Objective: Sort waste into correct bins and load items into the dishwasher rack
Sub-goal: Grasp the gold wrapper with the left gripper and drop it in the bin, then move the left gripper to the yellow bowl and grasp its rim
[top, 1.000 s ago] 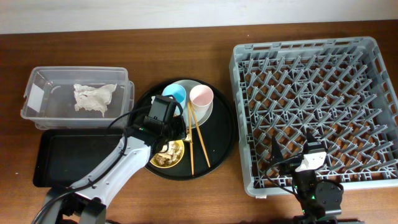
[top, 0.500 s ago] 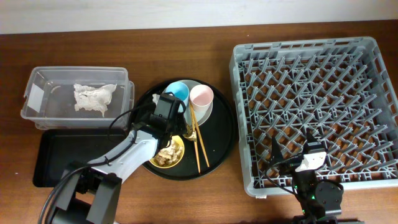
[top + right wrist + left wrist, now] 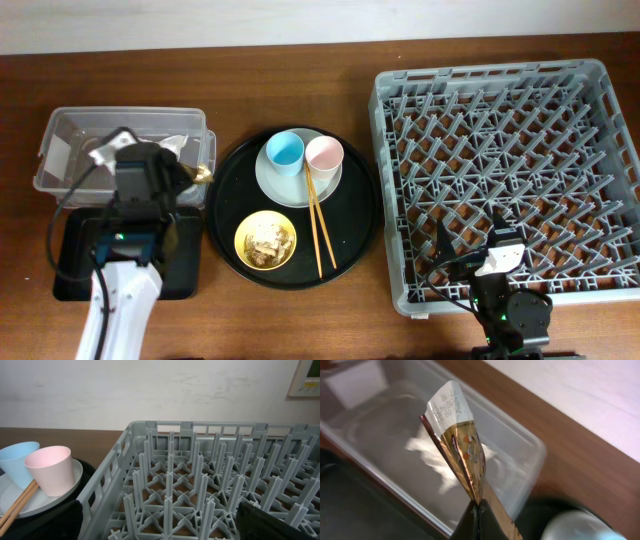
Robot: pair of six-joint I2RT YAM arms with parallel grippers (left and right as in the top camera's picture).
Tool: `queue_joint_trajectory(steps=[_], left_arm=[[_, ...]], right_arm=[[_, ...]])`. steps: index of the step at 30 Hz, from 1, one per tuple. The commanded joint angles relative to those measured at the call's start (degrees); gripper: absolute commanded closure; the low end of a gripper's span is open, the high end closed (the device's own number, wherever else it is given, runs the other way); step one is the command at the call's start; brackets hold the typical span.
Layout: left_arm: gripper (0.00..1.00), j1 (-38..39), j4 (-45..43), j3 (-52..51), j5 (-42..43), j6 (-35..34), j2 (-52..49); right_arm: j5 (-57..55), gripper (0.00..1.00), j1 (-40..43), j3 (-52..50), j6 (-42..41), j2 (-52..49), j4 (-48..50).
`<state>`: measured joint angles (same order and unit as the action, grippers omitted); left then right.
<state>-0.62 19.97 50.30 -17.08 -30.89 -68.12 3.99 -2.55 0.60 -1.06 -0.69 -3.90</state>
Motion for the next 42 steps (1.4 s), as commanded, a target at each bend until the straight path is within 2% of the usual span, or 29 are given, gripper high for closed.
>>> queue_joint_trajectory(steps=[1, 2, 6, 7, 8, 9, 10, 12, 13, 14, 15, 16, 19, 21, 25, 27, 29, 31, 33, 40, 42], left_arm=[[0.99, -4.9, -6.3, 0.6, -2.2, 0.3, -8.9], [0.99, -5.9, -9.4, 0.6, -2.2, 0.3, -12.3], [0.84, -7.1, -17.0, 0.6, -2.2, 0.6, -19.1], [0.71, -7.1, -17.8, 0.7, -2.2, 1.3, -18.9], [0.45, -7.1, -17.8, 1.0, -2.1, 2.0, -18.3], [0.37, -7.0, -17.7, 1.4, -1.0, 2.5, -16.9], [0.36, -7.0, -17.3, 1.5, 1.1, 2.5, -14.7], [0.37, -7.0, -12.9, 1.5, 11.2, 2.4, -8.2], [0.48, -6.9, -8.6, 1.5, 21.0, 2.4, -4.1], [0.82, -6.3, -3.3, 1.5, 33.7, 2.4, -0.2], [0.93, -4.5, 0.9, 1.5, 40.2, 2.4, 2.0], [0.99, -2.7, 4.1, 1.5, 41.9, 2.4, 3.0], [1.0, 11.2, 20.7, 1.2, 39.2, 7.7, 3.3], [1.0, 20.4, 27.4, 1.1, 30.6, 7.9, 1.3], [1.0, 33.5, 28.1, 0.0, 21.5, 7.8, -2.9], [0.99, 38.9, 25.3, 0.0, 13.2, 7.8, -7.5], [0.97, 40.0, 23.0, 0.0, 11.7, 7.8, -10.9], [0.83, 40.1, 23.1, 0.0, 11.8, 7.8, -16.0], [0.78, 40.0, 22.9, 0.0, 11.0, 7.8, -19.2], [0.79, 40.1, 22.3, 0.0, 7.1, 7.8, -19.5], [0.88, 40.1, 22.3, 0.0, 6.3, 7.8, -19.5]], right_arm=[[0.1, 0.02, 0.3, -0.3, 0.2, 0.4, -0.3], [0.1, 0.02, 0.3, -0.3, 0.2, 0.4, -0.3], [0.1, 0.02, 0.3, -0.3, 0.2, 0.4, -0.3], [0.1, 0.02, 0.3, -0.3, 0.2, 0.4, -0.3], [0.1, 0.02, 0.3, -0.3, 0.2, 0.4, -0.3], [0.1, 0.02, 0.3, -0.3, 0.2, 0.4, -0.3], [0.1, 0.02, 0.3, -0.3, 0.2, 0.4, -0.3], [0.1, 0.02, 0.3, -0.3, 0.2, 0.4, -0.3], [0.1, 0.02, 0.3, -0.3, 0.2, 0.4, -0.3], [0.1, 0.02, 0.3, -0.3, 0.2, 0.4, -0.3], [0.1, 0.02, 0.3, -0.3, 0.2, 0.4, -0.3], [0.1, 0.02, 0.3, -0.3, 0.2, 0.4, -0.3], [0.1, 0.02, 0.3, -0.3, 0.2, 0.4, -0.3], [0.1, 0.02, 0.3, -0.3, 0.2, 0.4, -0.3], [0.1, 0.02, 0.3, -0.3, 0.2, 0.4, -0.3], [0.1, 0.02, 0.3, -0.3, 0.2, 0.4, -0.3], [0.1, 0.02, 0.3, -0.3, 0.2, 0.4, -0.3], [0.1, 0.02, 0.3, -0.3, 0.2, 0.4, -0.3], [0.1, 0.02, 0.3, -0.3, 0.2, 0.4, -0.3], [0.1, 0.02, 0.3, -0.3, 0.2, 0.4, -0.3], [0.1, 0.02, 0.3, -0.3, 0.2, 0.4, -0.3]])
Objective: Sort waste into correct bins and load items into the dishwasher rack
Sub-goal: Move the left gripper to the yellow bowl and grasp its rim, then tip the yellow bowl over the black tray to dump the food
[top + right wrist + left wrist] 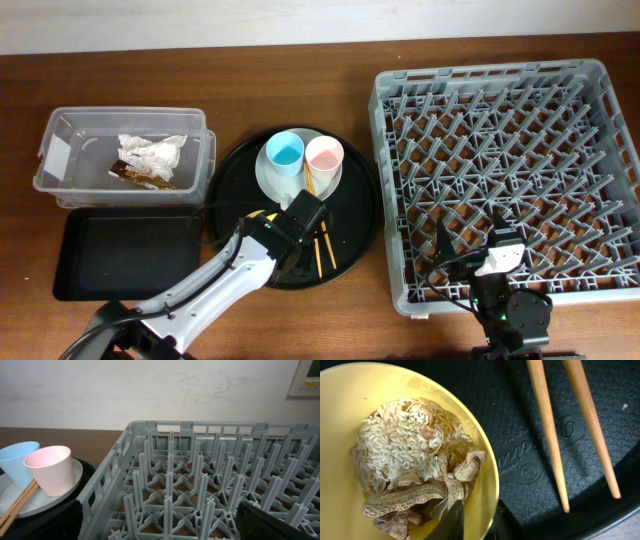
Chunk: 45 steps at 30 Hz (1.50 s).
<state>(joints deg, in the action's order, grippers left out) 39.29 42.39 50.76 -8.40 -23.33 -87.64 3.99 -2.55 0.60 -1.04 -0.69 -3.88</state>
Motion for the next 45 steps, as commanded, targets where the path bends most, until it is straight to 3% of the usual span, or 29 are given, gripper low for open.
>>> queue_joint_trajectory(steps=[1, 19, 23, 24, 27, 30, 35, 39, 40, 43, 45], left_arm=[[0.93, 0.2, -0.2, -0.5, -2.4, 0.3, 0.0], [0.88, 0.2, 1.2, -1.4, -2.4, 0.3, -0.3], [0.94, 0.2, -0.2, -1.5, -2.6, 0.3, -0.4], [1.0, 0.2, -0.4, -1.4, -2.6, 0.3, -0.4], [1.0, 0.1, -1.4, -0.3, -4.9, 0.3, -0.2], [1.0, -1.2, 4.9, 8.1, -6.0, 0.3, 2.3], [1.0, -11.2, 18.9, 24.1, -4.2, 1.9, 4.0], [1.0, -28.0, 21.6, 24.7, 15.6, 10.9, 4.0], [1.0, -35.3, 21.8, 24.7, 23.8, 14.2, 4.0], [1.0, -46.7, 22.0, 24.3, 37.1, 19.8, 4.0], [1.0, -52.5, 21.7, 23.5, 41.5, 21.7, 4.0]], right_arm=[[0.1, 0.02, 0.3, -0.3, 0.2, 0.4, -0.3], [0.1, 0.02, 0.3, -0.3, 0.2, 0.4, -0.3], [0.1, 0.02, 0.3, -0.3, 0.2, 0.4, -0.3], [0.1, 0.01, 0.3, -0.3, 0.2, 0.4, -0.3], [0.1, 0.02, 0.3, -0.3, 0.2, 0.4, -0.3], [0.1, 0.02, 0.3, -0.3, 0.2, 0.4, -0.3], [0.1, 0.02, 0.3, -0.3, 0.2, 0.4, -0.3], [0.1, 0.02, 0.3, -0.3, 0.2, 0.4, -0.3], [0.1, 0.02, 0.3, -0.3, 0.2, 0.4, -0.3], [0.1, 0.02, 0.3, -0.3, 0.2, 0.4, -0.3], [0.1, 0.02, 0.3, -0.3, 0.2, 0.4, -0.3]])
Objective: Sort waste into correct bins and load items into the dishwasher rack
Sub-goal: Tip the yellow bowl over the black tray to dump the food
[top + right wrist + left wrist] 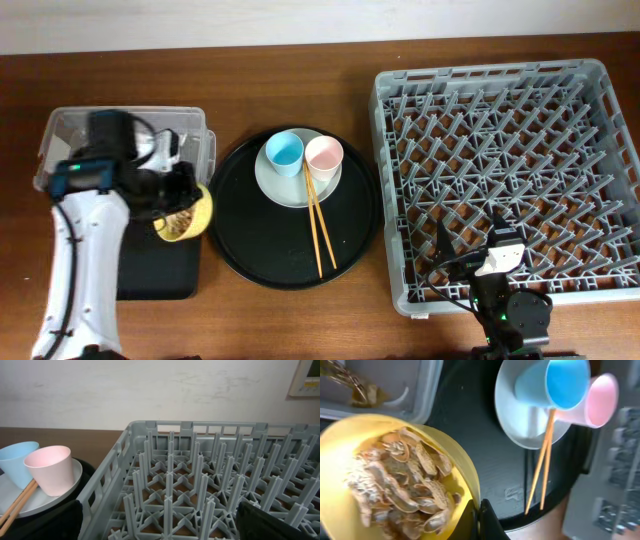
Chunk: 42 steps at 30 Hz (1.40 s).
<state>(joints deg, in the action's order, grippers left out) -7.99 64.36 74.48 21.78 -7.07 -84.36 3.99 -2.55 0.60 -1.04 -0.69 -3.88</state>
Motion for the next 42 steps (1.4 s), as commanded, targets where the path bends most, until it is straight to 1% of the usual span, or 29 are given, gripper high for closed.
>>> queue_joint_trajectory(steps=[1, 3, 4, 6, 8, 9, 11, 13, 15, 16, 18, 21, 23, 26, 27, 29, 30, 31, 38, 40, 42], left_arm=[[1.0, -9.0, -0.3, -1.2, 14.8, 7.6, 0.7], [1.0, -16.2, -1.1, -4.5, 21.3, 10.5, 0.7], [1.0, -19.4, -2.0, -6.4, 22.7, 10.6, 0.7], [1.0, -25.8, -6.4, -12.1, 29.0, 10.7, 0.7], [1.0, -31.6, -10.9, -17.5, 38.1, 12.1, 0.7], [1.0, -36.9, -14.4, -21.3, 45.5, 13.2, 0.7], [1.0, -43.6, -17.9, -25.3, 50.8, 13.2, 0.7], [1.0, -48.5, -19.4, -27.6, 54.2, 13.2, 0.7], [1.0, -52.3, -21.2, -28.6, 60.8, 13.2, 0.7], [1.0, -53.4, -21.3, -28.6, 62.8, 13.2, 0.7], [1.0, -54.4, -21.4, -28.6, 65.0, 13.2, 0.7], [1.0, -54.4, -22.8, -28.6, 65.8, 13.2, 0.7], [1.0, -54.4, -22.6, -28.6, 68.4, 12.9, 0.7], [1.0, -54.5, -23.1, -28.6, 68.4, 12.7, 0.7], [1.0, -54.6, -21.6, -28.6, 68.4, 11.8, 0.7], [1.0, -55.7, -23.3, -28.6, 68.4, 11.3, 0.7], [1.0, -56.2, -21.8, -28.6, 68.4, 10.1, 0.7], [1.0, -56.4, -23.1, -28.6, 68.4, 10.2, 0.7], [1.0, -56.3, -22.5, -28.6, 68.4, 10.2, 0.7], [1.0, -54.2, -22.5, -28.6, 68.1, 10.2, 0.7], [1.0, -48.8, -22.3, -28.6, 64.3, 10.2, 1.4]], right_arm=[[0.1, 0.01, 0.3, -0.3, 0.2, 0.4, -0.3], [0.1, 0.02, 0.3, -0.3, 0.2, 0.4, -0.3], [0.1, 0.02, 0.3, -0.3, 0.2, 0.4, -0.3], [0.1, 0.02, 0.3, -0.3, 0.2, 0.4, -0.3], [0.1, 0.02, 0.3, -0.3, 0.2, 0.4, -0.3], [0.1, 0.02, 0.3, -0.3, 0.2, 0.4, -0.3], [0.1, 0.02, 0.3, -0.3, 0.2, 0.4, -0.3], [0.1, 0.02, 0.3, -0.3, 0.2, 0.4, -0.3], [0.1, 0.02, 0.3, -0.3, 0.2, 0.4, -0.3], [0.1, 0.02, 0.3, -0.3, 0.2, 0.4, -0.3], [0.1, 0.02, 0.3, -0.3, 0.2, 0.4, -0.3], [0.1, 0.02, 0.3, -0.3, 0.2, 0.4, -0.3], [0.1, 0.02, 0.3, -0.3, 0.2, 0.4, -0.3], [0.1, 0.02, 0.3, -0.3, 0.2, 0.4, -0.3], [0.1, 0.02, 0.3, -0.3, 0.2, 0.4, -0.3], [0.1, 0.02, 0.3, -0.3, 0.2, 0.4, -0.3], [0.1, 0.02, 0.3, -0.3, 0.2, 0.4, -0.3], [0.1, 0.02, 0.3, -0.3, 0.2, 0.4, -0.3], [0.1, 0.02, 0.3, -0.3, 0.2, 0.4, -0.3], [0.1, 0.02, 0.3, -0.3, 0.2, 0.4, -0.3], [0.1, 0.02, 0.3, -0.3, 0.2, 0.4, -0.3]])
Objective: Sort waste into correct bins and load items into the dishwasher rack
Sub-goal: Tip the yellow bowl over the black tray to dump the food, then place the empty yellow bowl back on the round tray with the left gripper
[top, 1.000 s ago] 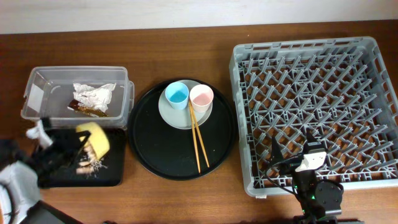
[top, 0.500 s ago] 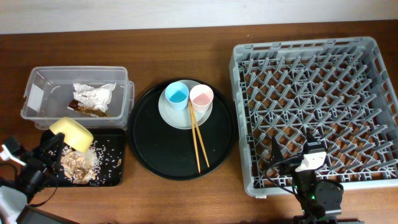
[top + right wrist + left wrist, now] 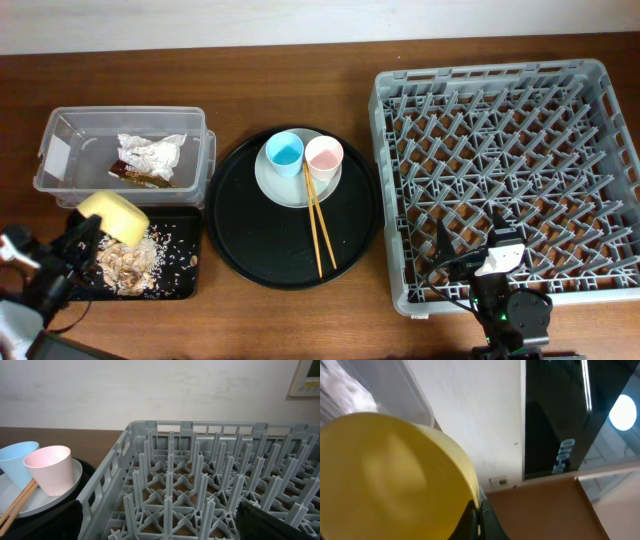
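The yellow bowl (image 3: 113,216) hangs tipped mouth-down over the black rectangular tray (image 3: 178,285). My left gripper (image 3: 82,236) is shut on its rim. In the left wrist view only the bowl's yellow underside (image 3: 395,470) shows, with the gripper (image 3: 479,510) pinching its edge. Peanut shells and rice (image 3: 125,265) lie heaped on the tray. My right gripper (image 3: 160,525) stands open and empty at the near edge of the grey dishwasher rack (image 3: 510,170).
The clear bin (image 3: 60,180) at the back left holds a crumpled tissue (image 3: 150,152) and a wrapper (image 3: 140,177). On the round black tray (image 3: 250,240) are a white plate (image 3: 290,190), blue cup (image 3: 284,150), pink cup (image 3: 324,154) and chopsticks (image 3: 318,225).
The bowl was upright and full beside the clear bin. Now it is turned over above the black rectangular tray, and its scraps lie on that tray. The right arm has not moved.
My left gripper first held a wrapper over the clear bin. Then the wrapper lay in the bin and the gripper was at the yellow bowl on the round tray. Then the bowl was held up at the left, and now it is emptied onto the black rectangular tray.
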Robot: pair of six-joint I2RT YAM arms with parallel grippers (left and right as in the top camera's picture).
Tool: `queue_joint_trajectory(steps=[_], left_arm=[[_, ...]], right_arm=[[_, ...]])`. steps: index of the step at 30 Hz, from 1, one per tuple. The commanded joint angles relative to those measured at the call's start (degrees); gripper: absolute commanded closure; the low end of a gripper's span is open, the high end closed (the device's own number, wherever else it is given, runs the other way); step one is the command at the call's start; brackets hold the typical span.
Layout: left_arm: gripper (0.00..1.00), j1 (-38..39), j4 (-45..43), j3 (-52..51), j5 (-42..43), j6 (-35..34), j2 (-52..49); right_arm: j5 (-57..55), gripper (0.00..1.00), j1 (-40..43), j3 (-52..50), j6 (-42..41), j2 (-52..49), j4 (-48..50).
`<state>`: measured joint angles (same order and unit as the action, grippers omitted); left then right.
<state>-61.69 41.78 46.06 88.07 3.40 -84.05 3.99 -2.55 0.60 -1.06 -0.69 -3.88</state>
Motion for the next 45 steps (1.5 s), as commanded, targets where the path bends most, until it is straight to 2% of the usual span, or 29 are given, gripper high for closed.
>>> queue_joint_trajectory(steps=[1, 5, 8, 12, 15, 18, 21, 25, 27, 29, 30, 31, 32, 35, 36, 37, 38, 39, 41, 42, 44, 45], left_arm=[[1.0, 7.3, 0.9, -0.2, -4.9, -0.3, 2.1], [1.0, 21.4, 3.9, -0.2, -18.6, -0.4, 11.5], [1.0, 35.1, 4.2, -0.2, -35.9, -7.4, 22.6], [1.0, 53.7, 4.1, -0.2, -57.8, -15.1, 29.9], [1.0, 69.7, 3.7, -0.2, -73.2, -21.1, 28.9], [1.0, 79.5, 1.0, -0.2, -78.8, -22.7, 24.4], [1.0, 85.1, -0.9, -0.2, -81.9, -24.9, 17.5], [0.99, 88.7, -3.6, -0.2, -81.9, -25.3, 9.0], [0.91, 88.8, -5.4, -0.2, -81.9, -25.3, 5.9], [0.81, 88.8, -5.8, -0.2, -81.9, -25.2, 5.6], [0.74, 88.8, -6.2, -0.2, -81.9, -25.2, 5.6], [0.62, 88.8, -6.7, -0.2, -81.9, -25.2, 5.6], [0.57, 88.8, -6.7, 0.2, -81.9, -25.2, 5.6], [0.48, 88.7, -5.9, 4.9, -82.6, -23.1, 5.6], [0.48, 88.7, -4.2, 8.1, -84.1, -23.0, 5.6], [0.43, 88.7, -1.2, 12.0, -89.1, -23.0, 5.6], [0.34, 88.4, 2.6, 16.2, -93.9, -23.0, 5.7], [0.28, 87.4, 6.4, 20.4, -98.1, -23.1, 5.7], [0.24, 83.6, 14.3, 29.1, -106.0, -23.1, 5.7], [0.21, 80.8, 17.0, 32.5, -107.0, -23.5, 5.7], [0.08, 73.2, 17.2, 34.5, -107.0, -27.8, 5.8], [0.07, 68.2, 17.2, 34.5, -106.8, -29.1, 5.8]], right_arm=[[0.1, 0.02, 0.3, -0.3, 0.2, 0.4, -0.3], [0.1, 0.02, 0.3, -0.3, 0.2, 0.4, -0.3], [0.1, 0.02, 0.3, -0.3, 0.2, 0.4, -0.3], [0.1, 0.02, 0.3, -0.3, 0.2, 0.4, -0.3], [0.1, 0.02, 0.3, -0.3, 0.2, 0.4, -0.3], [0.1, 0.02, 0.3, -0.3, 0.2, 0.4, -0.3], [0.1, 0.02, 0.3, -0.3, 0.2, 0.4, -0.3], [0.1, 0.02, 0.3, -0.3, 0.2, 0.4, -0.3], [0.1, 0.02, 0.3, -0.3, 0.2, 0.4, -0.3], [0.1, 0.02, 0.3, -0.3, 0.2, 0.4, -0.3], [0.1, 0.02, 0.3, -0.3, 0.2, 0.4, -0.3], [0.1, 0.02, 0.3, -0.3, 0.2, 0.4, -0.3], [0.1, 0.02, 0.3, -0.3, 0.2, 0.4, -0.3], [0.1, 0.02, 0.3, -0.3, 0.2, 0.4, -0.3], [0.1, 0.02, 0.3, -0.3, 0.2, 0.4, -0.3], [0.1, 0.02, 0.3, -0.3, 0.2, 0.4, -0.3], [0.1, 0.02, 0.3, -0.3, 0.2, 0.4, -0.3], [0.1, 0.02, 0.3, -0.3, 0.2, 0.4, -0.3], [0.1, 0.02, 0.3, -0.3, 0.2, 0.4, -0.3], [0.1, 0.02, 0.3, -0.3, 0.2, 0.4, -0.3], [0.1, 0.02, 0.3, -0.3, 0.2, 0.4, -0.3], [0.1, 0.02, 0.3, -0.3, 0.2, 0.4, -0.3]])
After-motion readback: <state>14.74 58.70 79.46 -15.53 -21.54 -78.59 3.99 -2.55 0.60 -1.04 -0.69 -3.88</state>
